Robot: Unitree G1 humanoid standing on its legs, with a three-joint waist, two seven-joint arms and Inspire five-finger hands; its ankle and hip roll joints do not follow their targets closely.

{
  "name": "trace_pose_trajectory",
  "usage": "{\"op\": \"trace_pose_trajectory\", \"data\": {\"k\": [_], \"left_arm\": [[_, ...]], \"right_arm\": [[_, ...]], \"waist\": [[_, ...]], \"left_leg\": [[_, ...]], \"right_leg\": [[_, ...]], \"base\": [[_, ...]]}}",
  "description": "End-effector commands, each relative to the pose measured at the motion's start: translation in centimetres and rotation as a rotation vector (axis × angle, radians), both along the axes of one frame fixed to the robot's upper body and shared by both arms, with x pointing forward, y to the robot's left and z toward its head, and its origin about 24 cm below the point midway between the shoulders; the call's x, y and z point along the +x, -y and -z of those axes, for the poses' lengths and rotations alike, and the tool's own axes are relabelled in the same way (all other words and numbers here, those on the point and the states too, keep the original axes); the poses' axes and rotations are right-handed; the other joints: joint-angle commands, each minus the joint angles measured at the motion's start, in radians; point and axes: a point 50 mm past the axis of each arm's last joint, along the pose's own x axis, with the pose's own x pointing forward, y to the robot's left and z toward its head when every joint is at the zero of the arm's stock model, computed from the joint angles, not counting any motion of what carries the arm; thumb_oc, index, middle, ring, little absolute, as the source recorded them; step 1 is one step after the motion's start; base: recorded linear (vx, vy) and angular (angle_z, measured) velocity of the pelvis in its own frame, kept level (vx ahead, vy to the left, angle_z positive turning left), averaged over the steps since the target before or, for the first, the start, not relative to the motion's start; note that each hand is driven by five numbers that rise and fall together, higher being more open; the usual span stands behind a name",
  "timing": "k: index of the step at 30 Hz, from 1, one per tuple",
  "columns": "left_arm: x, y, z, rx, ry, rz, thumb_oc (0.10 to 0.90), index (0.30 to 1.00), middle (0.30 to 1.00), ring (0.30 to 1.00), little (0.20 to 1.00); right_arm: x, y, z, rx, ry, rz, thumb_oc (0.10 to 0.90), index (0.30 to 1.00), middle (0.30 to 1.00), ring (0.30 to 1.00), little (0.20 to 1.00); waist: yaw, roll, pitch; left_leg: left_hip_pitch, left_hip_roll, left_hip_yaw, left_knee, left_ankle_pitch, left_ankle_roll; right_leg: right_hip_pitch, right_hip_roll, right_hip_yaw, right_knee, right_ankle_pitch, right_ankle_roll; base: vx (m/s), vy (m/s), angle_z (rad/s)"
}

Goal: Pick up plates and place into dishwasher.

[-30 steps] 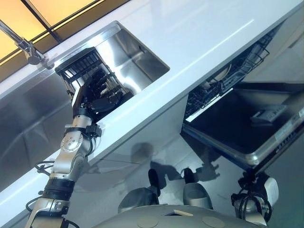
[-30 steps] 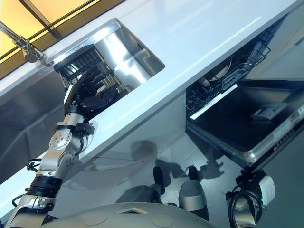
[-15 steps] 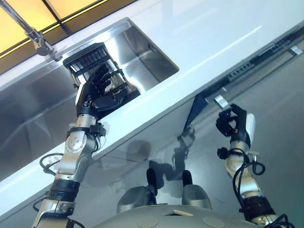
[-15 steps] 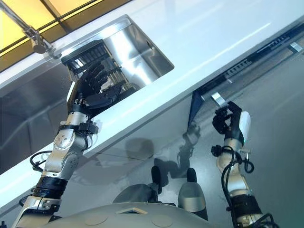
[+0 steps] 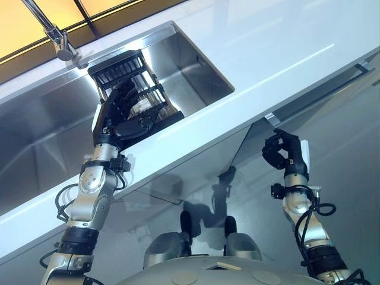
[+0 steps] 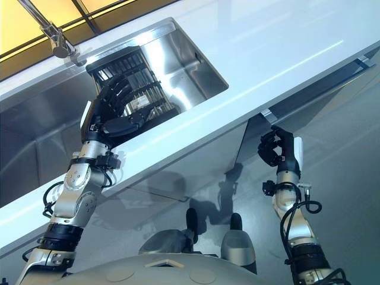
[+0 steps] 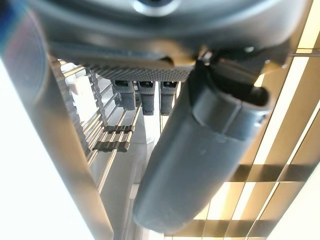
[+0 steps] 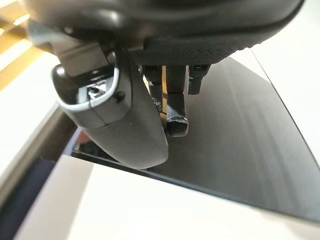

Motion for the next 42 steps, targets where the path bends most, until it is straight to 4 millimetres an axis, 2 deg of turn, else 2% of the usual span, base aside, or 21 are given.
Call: {"op": "trace_pose_trajectory", "data": {"k": [1, 7, 12, 14, 18, 20, 22, 25, 29, 35, 39, 42], "left_arm": [[-1.0, -2.3, -0.9, 0.026, 0.107, -0.080, 0.800, 0.900, 0.900, 0.900, 0.900], [-2.1, -4.1, -0.7, 0.013, 0.117, -0.139, 0.800, 0.900, 0.900, 0.900, 0.900], [-1.6, -4.8, -0.9, 0.014, 0.128, -0.171, 0.800, 0.900, 0.900, 0.900, 0.900], [-1.0, -4.7, -1.3, 0.017, 0.130, -0.169, 0.800, 0.900, 0.900, 0.900, 0.900], [-0.1, -4.4, -2.0, 0.032, 0.135, -0.175, 0.800, 0.900, 0.900, 0.900, 0.900], [-0.2, -4.4, -1.9, 0.035, 0.136, -0.185, 0.800, 0.900, 0.900, 0.900, 0.900], [-0.4, -4.7, -1.7, 0.037, 0.139, -0.203, 0.800, 0.900, 0.900, 0.900, 0.900], [-0.5, -5.0, -1.3, 0.035, 0.135, -0.216, 0.800, 0.900, 0.900, 0.900, 0.900], [-0.6, -5.7, -1.1, 0.036, 0.126, -0.233, 0.800, 0.900, 0.900, 0.900, 0.900], [-1.2, -6.3, -0.6, 0.033, 0.117, -0.269, 0.800, 0.900, 0.900, 0.900, 0.900], [-1.4, -6.6, -0.5, 0.032, 0.114, -0.278, 0.800, 0.900, 0.900, 0.900, 0.900], [-1.2, -6.5, -0.3, 0.032, 0.107, -0.277, 0.800, 0.900, 0.900, 0.900, 0.900]], "right_arm": [[1.4, 0.2, -8.3, 0.090, 0.515, 0.070, 0.800, 0.900, 0.900, 0.900, 0.900], [-2.0, 3.9, -3.2, 0.355, 0.360, 0.370, 0.800, 0.900, 0.900, 0.900, 0.900], [-5.1, 6.7, 1.4, 0.869, 0.418, 0.675, 0.800, 0.900, 0.900, 0.900, 0.900], [-5.0, 7.0, 1.8, 0.953, 0.448, 0.697, 0.800, 0.900, 0.900, 0.900, 0.900], [-3.2, 6.3, 0.3, 1.043, 0.561, 0.595, 0.800, 0.900, 0.900, 0.900, 0.900], [-2.5, 5.4, -0.7, 1.083, 0.622, 0.464, 0.800, 0.900, 0.900, 0.900, 0.900], [-1.6, 3.9, -1.9, 1.177, 0.712, 0.242, 0.800, 0.900, 0.900, 0.900, 0.900], [-0.6, 3.1, -3.2, 1.233, 0.784, 0.002, 0.800, 0.900, 0.900, 0.900, 0.900], [-0.1, 2.4, -5.9, 1.193, 0.874, -0.239, 0.800, 0.900, 0.900, 0.900, 0.900], [0.0, 2.5, -10.9, 1.033, 1.018, -0.429, 0.800, 0.900, 0.900, 0.900, 0.900], [-0.3, 2.6, -12.7, 1.004, 1.091, -0.514, 0.800, 0.900, 0.900, 0.900, 0.900], [-0.1, 1.8, -13.8, 1.028, 1.133, -0.609, 0.800, 0.900, 0.900, 0.900, 0.900]], "waist": [[-0.012, -0.080, -0.157], [-0.046, -0.089, -0.167], [-0.066, -0.094, -0.180], [-0.064, -0.096, -0.183], [-0.056, -0.093, -0.194], [-0.055, -0.092, -0.199], [-0.054, -0.090, -0.207], [-0.048, -0.090, -0.215], [-0.044, -0.093, -0.226], [-0.031, -0.099, -0.241], [-0.021, -0.099, -0.249], [-0.013, -0.099, -0.256]], "left_leg": [[0.044, -0.040, 0.056, 0.043, -0.144, 0.008], [0.058, -0.032, 0.079, 0.024, -0.139, 0.007], [0.064, -0.029, 0.091, 0.014, -0.138, 0.005], [0.058, -0.028, 0.090, 0.014, -0.128, 0.003], [0.053, -0.029, 0.077, 0.011, -0.122, 0.003], [0.050, -0.030, 0.073, 0.010, -0.120, 0.004], [0.046, -0.032, 0.071, 0.008, -0.119, 0.005], [0.044, -0.032, 0.066, 0.007, -0.120, 0.002], [0.039, -0.032, 0.060, 0.006, -0.118, 0.000], [0.028, -0.033, 0.043, 0.006, -0.114, -0.006], [0.023, -0.033, 0.037, 0.006, -0.110, -0.007], [0.022, -0.035, 0.029, 0.006, -0.110, -0.007]], "right_leg": [[-0.066, 0.040, 0.008, 0.068, -0.018, 0.030], [-0.065, 0.048, 0.027, 0.069, -0.021, 0.031], [-0.065, 0.057, 0.036, 0.068, -0.020, 0.029], [-0.069, 0.057, 0.033, 0.068, -0.009, 0.026], [-0.070, 0.055, 0.025, 0.068, -0.006, 0.021], [-0.071, 0.053, 0.022, 0.066, -0.006, 0.019], [-0.073, 0.049, 0.018, 0.062, -0.005, 0.018], [-0.070, 0.045, 0.009, 0.056, -0.005, 0.018], [-0.071, 0.043, 0.002, 0.053, -0.006, 0.018], [-0.066, 0.043, -0.005, 0.035, -0.001, 0.015], [-0.065, 0.042, -0.011, 0.032, 0.000, 0.014], [-0.062, 0.042, -0.017, 0.027, 0.001, 0.011]], "base": [[-0.01, 0.073, -0.05], [-0.02, 0.062, -0.10], [-0.02, 0.054, -0.07], [-0.05, 0.024, -0.10], [-0.02, 0.022, -0.03], [-0.01, 0.047, 0.02], [-0.02, 0.055, 0.01], [0.00, 0.029, 0.06], [0.01, 0.009, 0.10], [0.01, 0.006, 0.05], [0.00, 0.000, 0.04], [0.00, -0.004, 0.04]]}}
